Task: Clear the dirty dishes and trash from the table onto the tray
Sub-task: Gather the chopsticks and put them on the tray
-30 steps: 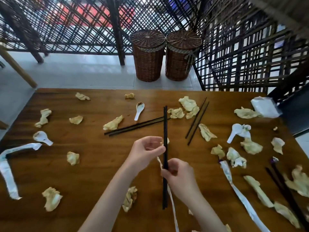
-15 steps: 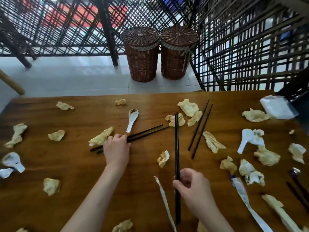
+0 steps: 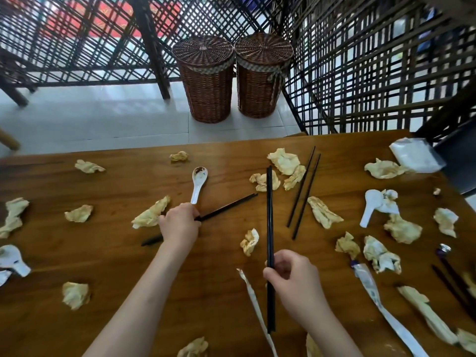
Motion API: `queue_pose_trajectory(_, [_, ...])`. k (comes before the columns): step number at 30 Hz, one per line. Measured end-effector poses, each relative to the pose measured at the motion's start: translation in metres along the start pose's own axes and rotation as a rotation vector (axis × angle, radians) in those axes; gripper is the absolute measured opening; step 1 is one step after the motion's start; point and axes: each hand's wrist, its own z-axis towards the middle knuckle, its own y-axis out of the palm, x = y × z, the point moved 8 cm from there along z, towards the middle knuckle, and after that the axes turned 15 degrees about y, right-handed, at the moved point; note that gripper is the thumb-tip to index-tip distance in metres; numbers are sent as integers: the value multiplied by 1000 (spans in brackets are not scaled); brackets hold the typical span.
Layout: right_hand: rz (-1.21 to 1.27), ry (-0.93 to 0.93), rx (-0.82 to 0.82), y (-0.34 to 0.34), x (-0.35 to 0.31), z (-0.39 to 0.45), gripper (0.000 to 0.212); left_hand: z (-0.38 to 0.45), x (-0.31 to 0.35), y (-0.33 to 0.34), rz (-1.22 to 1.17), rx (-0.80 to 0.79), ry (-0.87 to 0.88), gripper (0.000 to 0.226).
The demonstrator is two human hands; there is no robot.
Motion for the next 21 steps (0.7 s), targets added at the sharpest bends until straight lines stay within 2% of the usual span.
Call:
queue_pose_trajectory(4, [15, -5, 0, 0, -2, -1, 12, 0, 3, 1, 35, -36, 2, 17])
queue_pose_trajectory(9, [25, -8, 33, -7, -5, -4, 8, -12, 17, -12, 71, 14, 48, 16])
queue_pose_trajectory(11, [41, -6, 49, -12, -5, -6, 12, -20, 23, -24, -103, 91, 55, 14])
queue_pose_trajectory(14, [86, 10, 64, -21, -4, -13, 20, -37, 41, -32, -629, 101, 5, 14])
queue_pose_trajectory(17, [133, 31, 84, -34, -3, -20, 26, -62, 75, -22, -1042, -68, -63, 19])
queue_pose_trajectory(21, [177, 28, 97, -59, 2, -31, 26, -92, 117, -5, -1242, -297, -98, 30])
